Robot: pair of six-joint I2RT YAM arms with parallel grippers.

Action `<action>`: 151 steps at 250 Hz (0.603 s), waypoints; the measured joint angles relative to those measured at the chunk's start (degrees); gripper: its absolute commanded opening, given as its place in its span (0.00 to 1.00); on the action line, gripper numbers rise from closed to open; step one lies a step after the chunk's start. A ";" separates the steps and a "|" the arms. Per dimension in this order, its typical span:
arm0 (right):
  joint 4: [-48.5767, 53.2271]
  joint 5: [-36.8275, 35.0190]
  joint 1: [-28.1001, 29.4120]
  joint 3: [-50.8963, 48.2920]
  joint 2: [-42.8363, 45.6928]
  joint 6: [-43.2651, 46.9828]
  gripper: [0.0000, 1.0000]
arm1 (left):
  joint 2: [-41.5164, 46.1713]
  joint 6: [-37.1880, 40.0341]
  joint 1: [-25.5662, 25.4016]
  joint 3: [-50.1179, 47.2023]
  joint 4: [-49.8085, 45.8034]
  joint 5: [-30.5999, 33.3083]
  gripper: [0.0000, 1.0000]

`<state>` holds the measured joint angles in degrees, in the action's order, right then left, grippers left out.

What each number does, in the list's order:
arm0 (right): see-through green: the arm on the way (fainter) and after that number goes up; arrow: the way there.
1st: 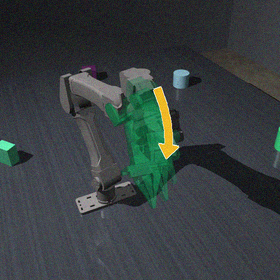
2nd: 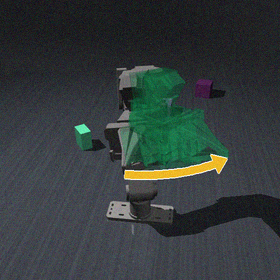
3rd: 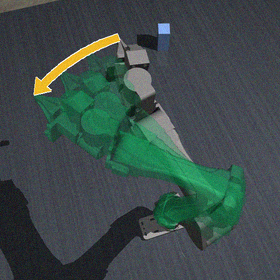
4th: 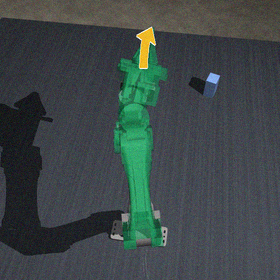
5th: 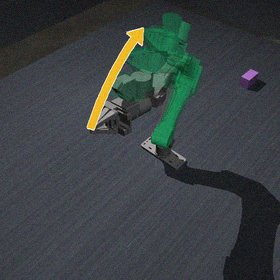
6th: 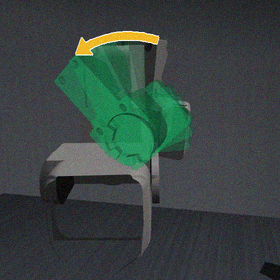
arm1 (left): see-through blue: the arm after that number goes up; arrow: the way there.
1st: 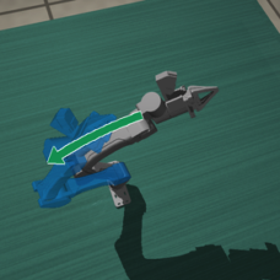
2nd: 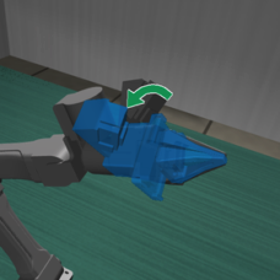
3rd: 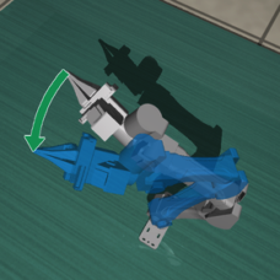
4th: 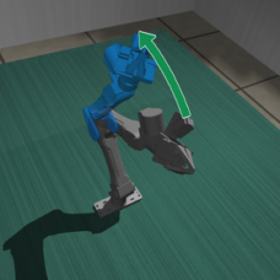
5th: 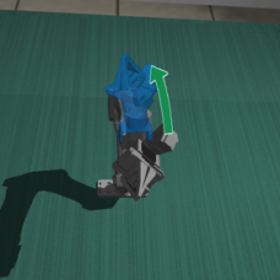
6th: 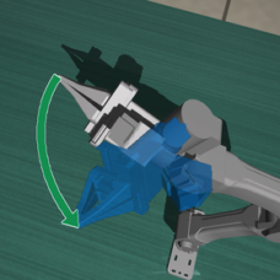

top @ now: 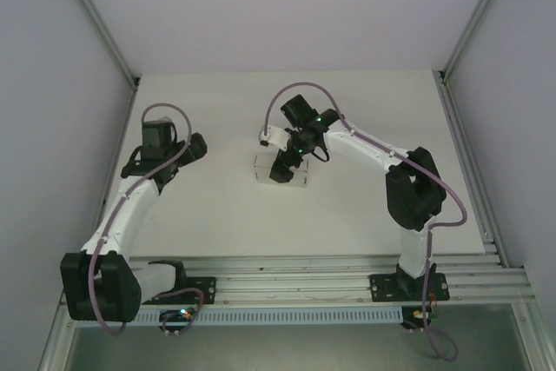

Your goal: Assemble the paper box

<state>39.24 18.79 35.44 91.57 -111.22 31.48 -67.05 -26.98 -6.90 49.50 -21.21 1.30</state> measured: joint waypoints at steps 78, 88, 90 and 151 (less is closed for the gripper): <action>5.05 -3.43 0.57 5.03 -8.72 4.94 0.82 | 3.04 -0.02 0.00 -2.84 0.15 -1.46 1.00; 6.27 -3.37 0.57 6.56 -9.77 5.97 0.69 | 3.52 -0.02 0.00 -3.02 0.13 -1.46 1.00; 6.49 -3.34 0.57 6.91 -10.01 6.64 0.66 | 3.63 -0.02 0.00 -3.04 0.11 -1.46 1.00; 9.70 -3.85 0.57 9.84 -10.80 8.90 0.28 | 6.34 0.00 0.04 -4.57 0.15 -1.62 1.00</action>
<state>48.95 14.94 36.01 101.41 -122.02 40.38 -60.71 -26.98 -6.85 44.93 -21.06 -0.32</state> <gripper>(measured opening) 0.343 0.997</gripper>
